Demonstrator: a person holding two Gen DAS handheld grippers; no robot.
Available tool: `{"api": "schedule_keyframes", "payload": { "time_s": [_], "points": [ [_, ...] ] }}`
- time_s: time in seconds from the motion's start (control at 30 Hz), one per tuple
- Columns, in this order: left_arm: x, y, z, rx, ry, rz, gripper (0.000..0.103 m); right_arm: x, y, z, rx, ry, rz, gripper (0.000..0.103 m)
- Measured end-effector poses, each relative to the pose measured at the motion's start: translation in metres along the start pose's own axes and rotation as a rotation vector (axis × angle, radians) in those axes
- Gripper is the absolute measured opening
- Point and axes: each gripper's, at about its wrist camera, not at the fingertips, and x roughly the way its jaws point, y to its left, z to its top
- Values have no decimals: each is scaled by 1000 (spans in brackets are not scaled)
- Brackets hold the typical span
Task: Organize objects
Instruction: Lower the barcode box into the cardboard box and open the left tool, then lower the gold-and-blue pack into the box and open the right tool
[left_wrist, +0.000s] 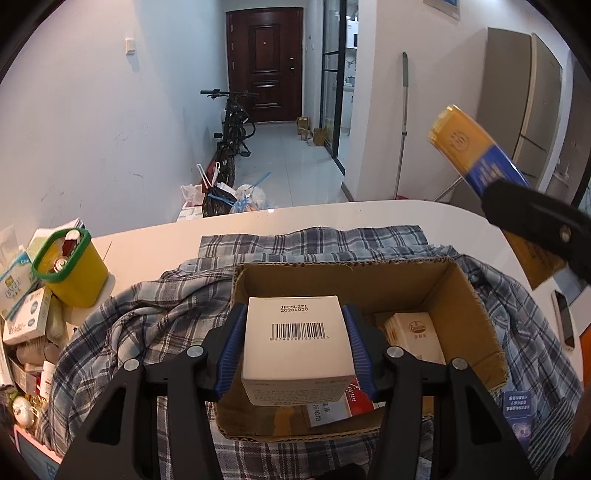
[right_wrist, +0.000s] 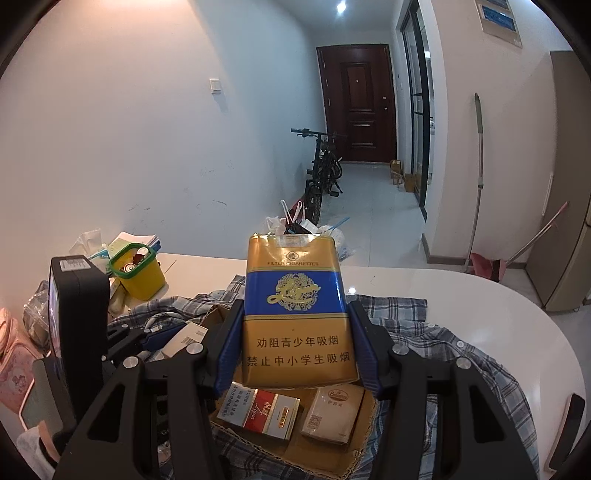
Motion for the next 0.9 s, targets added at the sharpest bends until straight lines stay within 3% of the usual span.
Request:
{"api": "schedule_keyframes", "payload": {
  "time_s": [0.1, 0.23, 0.3, 0.33, 0.4, 0.53, 0.63, 0.7, 0.8, 0.9],
  "points": [
    [2, -5, -2, 26, 1, 19, 54, 1, -3, 0, 30, 9, 28, 53],
    [7, -9, -5, 55, 6, 62, 55, -3, 1, -1, -4, -26, -37, 53],
    [7, -11, -5, 73, 1, 78, 56, -3, 1, 0, 0, -23, -24, 53],
    [6, -12, -5, 78, -1, 83, 58, -3, 1, 0, 7, -19, -12, 53],
    [5, -12, -4, 79, -10, 82, 75, -3, 1, 0, 8, -17, -13, 53],
    [-4, -10, -2, 75, -42, 82, 78, -4, 6, 0, -16, -36, -60, 53],
    [-20, -1, 3, 48, -111, 75, 79, -6, 6, -1, -1, -30, -43, 53],
    [-32, 8, 7, 12, -164, 75, 89, -5, 7, -1, 13, -14, -24, 53],
    [-48, 22, 12, -40, -235, 84, 89, -3, 6, -4, 48, 4, -19, 54],
    [-57, 35, 17, -74, -255, 91, 89, 2, 8, -7, 63, 19, -8, 54]
  ]
}}
